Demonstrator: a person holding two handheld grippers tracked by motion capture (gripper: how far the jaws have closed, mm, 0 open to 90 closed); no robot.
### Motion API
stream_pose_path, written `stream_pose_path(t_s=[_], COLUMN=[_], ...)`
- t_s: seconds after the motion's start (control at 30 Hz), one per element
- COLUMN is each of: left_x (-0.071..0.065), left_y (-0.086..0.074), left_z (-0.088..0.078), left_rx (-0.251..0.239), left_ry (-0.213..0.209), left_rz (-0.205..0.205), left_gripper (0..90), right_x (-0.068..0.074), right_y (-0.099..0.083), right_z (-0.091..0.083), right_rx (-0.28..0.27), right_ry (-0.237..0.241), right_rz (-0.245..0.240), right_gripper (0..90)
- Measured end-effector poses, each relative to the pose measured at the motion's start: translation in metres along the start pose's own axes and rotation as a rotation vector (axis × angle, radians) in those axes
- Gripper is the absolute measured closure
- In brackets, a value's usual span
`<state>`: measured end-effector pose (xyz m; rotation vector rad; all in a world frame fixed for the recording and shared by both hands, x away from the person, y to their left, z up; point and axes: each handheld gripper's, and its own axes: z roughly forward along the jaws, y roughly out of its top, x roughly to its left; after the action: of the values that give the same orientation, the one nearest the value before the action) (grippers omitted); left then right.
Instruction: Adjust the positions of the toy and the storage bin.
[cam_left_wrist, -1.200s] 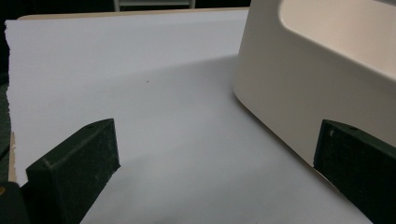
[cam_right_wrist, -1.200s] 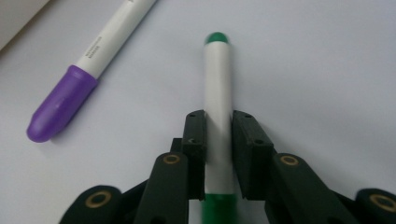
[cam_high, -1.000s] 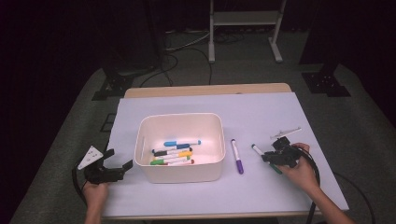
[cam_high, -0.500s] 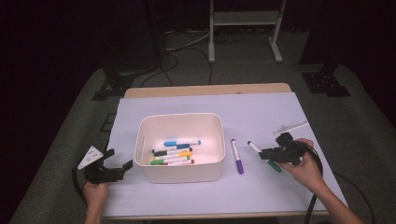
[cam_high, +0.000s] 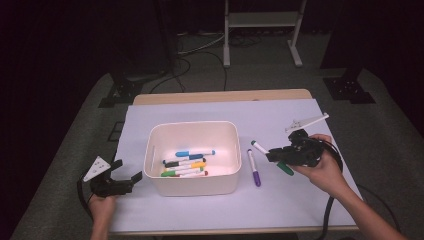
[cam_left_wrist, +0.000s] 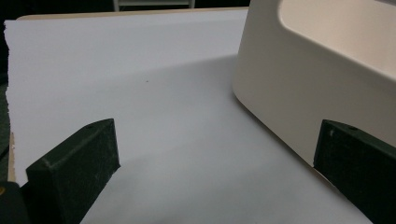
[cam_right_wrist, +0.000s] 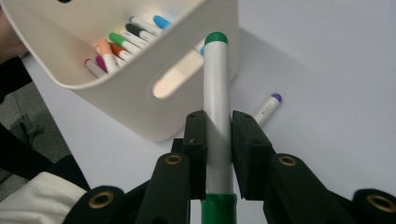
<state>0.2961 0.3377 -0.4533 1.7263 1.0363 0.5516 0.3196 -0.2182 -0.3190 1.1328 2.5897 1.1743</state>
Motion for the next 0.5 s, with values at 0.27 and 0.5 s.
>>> stream_pose_path(t_s=[0.27,0.5], left_x=[0.0,0.0], left_y=[0.0,0.0], left_z=[0.0,0.0], left_rx=[0.001,-0.002], left_ry=[-0.001,-0.002], left_rz=[-0.001,-0.004], left_gripper=[0.0,0.0], right_x=[0.025,0.046], right_y=[0.031,0.054], right_z=[-0.004,0.002], right_rx=[-0.001,0.006], right_ry=[0.056,0.102], right_rz=[-0.067,-0.116], right_gripper=[75.8,75.8])
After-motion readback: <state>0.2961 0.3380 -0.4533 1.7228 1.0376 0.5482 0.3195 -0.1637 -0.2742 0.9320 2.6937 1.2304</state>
